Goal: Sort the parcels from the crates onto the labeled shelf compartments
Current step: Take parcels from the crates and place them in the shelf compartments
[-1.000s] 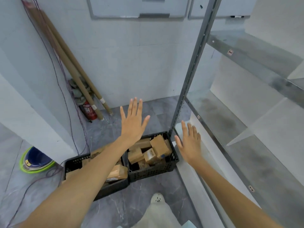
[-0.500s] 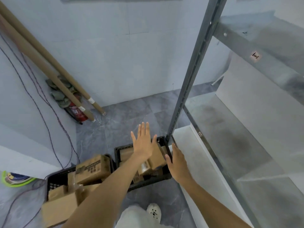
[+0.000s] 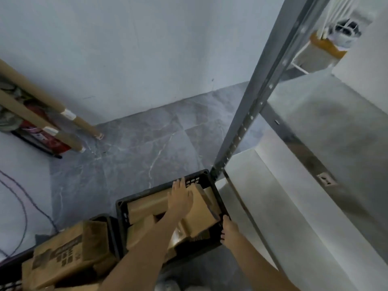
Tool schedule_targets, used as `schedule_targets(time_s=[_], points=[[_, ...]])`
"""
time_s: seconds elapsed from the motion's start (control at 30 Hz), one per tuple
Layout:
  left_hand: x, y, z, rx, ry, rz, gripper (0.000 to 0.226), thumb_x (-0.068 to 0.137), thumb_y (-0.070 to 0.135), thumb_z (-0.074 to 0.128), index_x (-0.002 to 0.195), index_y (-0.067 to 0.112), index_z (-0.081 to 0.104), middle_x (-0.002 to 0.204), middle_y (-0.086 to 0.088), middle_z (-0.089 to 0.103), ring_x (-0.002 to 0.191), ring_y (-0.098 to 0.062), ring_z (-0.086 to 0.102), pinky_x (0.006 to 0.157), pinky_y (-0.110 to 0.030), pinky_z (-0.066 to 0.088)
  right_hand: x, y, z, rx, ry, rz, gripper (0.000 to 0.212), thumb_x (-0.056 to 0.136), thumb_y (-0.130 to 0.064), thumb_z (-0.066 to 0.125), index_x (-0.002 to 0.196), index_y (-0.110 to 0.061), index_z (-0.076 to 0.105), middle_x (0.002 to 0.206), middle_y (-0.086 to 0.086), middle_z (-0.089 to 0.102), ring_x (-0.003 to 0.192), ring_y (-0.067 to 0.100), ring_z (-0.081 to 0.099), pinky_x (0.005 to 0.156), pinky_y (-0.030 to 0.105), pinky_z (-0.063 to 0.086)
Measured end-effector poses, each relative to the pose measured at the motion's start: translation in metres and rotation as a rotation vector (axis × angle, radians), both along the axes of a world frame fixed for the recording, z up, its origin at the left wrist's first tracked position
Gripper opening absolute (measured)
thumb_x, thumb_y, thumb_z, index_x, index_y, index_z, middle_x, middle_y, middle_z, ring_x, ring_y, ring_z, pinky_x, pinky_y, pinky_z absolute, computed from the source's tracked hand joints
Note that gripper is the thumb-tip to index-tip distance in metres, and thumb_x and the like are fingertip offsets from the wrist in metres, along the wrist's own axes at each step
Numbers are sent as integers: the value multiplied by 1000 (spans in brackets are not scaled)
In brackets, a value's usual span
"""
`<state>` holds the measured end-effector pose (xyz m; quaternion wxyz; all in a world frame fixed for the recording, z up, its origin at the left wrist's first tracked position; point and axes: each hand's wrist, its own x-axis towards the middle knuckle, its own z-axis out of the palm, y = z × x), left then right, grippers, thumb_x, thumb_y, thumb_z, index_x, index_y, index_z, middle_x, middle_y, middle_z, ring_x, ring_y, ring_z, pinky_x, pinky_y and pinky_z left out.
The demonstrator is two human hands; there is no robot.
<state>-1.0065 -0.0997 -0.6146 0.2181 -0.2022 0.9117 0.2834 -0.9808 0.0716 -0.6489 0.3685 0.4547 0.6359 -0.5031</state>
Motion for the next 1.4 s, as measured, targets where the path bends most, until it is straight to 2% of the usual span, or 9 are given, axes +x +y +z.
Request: schedule_targets(time_s=[0.2, 0.33, 0.43, 0.57, 0.73, 0.9, 0.97, 1.17, 1.4], points=[[-19, -4, -123, 34, -84, -7, 62, 100, 38, 30, 151, 16, 2, 159, -5, 2, 147, -23, -3, 118, -45, 7, -9, -2, -93, -92, -107, -246, 65, 97, -48, 41, 148, -10, 27, 147, 17, 34, 131, 37, 37, 109, 48, 32], [-13, -5, -161, 73, -102, 20, 63, 98, 50, 27, 150, 16, 15, 156, -6, 19, 143, -28, 18, 116, -48, 15, -4, -6, -117, -268, -61, -328, 53, 98, -43, 43, 137, -8, 40, 133, 18, 47, 124, 37, 44, 104, 50, 35], [-5, -14, -144, 296, -60, 174, 53, 97, 52, 28, 136, 18, 40, 141, -10, 42, 128, -27, 40, 109, -47, 30, 3, -4, -109, -306, 16, -377, 45, 99, -35, 43, 136, -9, 42, 138, 17, 46, 129, 37, 41, 104, 54, 35], [15, -31, -65, 475, -66, 400, 56, 91, 62, 31, 110, 14, 54, 113, -1, 56, 99, -17, 53, 92, -34, 42, 12, -3, -44, -290, 105, -337, 29, 99, -28, 44, 122, -13, 50, 127, 13, 49, 123, 35, 45, 96, 55, 39], [48, -58, 27, 631, -100, 661, 103, 59, 81, 59, 127, 6, 42, 118, -12, 59, 100, -27, 62, 87, -44, 53, 11, -14, 77, -284, 242, -178, 38, 97, -20, 46, 135, -23, 42, 133, 9, 49, 108, 29, 51, 89, 50, 44], [66, -68, 197, 621, 61, 661, 51, 86, 45, 62, 102, 1, 45, 101, -7, 61, 87, -30, 64, 56, -35, 52, -2, -28, 221, -340, 386, -44, 19, 99, -20, 46, 118, -22, 44, 106, 3, 57, 89, 21, 56, 70, 36, 47], [72, -74, 254, 594, 116, 670, 40, 88, 40, 61, 95, 5, 44, 91, -5, 59, 74, -16, 59, 48, -21, 47, -10, -30, 274, -367, 429, 7, 16, 100, -25, 44, 115, -18, 42, 113, 9, 54, 94, 26, 56, 69, 37, 46], [92, -90, 384, 632, 310, 621, 43, 84, 35, 66, 114, 14, 44, 103, -2, 58, 87, -10, 56, 72, -24, 45, -26, -38, 418, -394, 590, 164, 30, 99, -37, 43, 119, -15, 39, 121, 9, 48, 107, 29, 51, 82, 52, 48], [121, -107, 473, 895, 368, 490, 46, 83, 22, 69, 123, 19, 46, 127, -3, 55, 106, -17, 59, 79, -42, 54, -18, -50, 517, -332, 919, 183, 14, 96, -23, 52, 103, -12, 46, 88, -1, 50, 84, 18, 51, 59, 29, 41]])
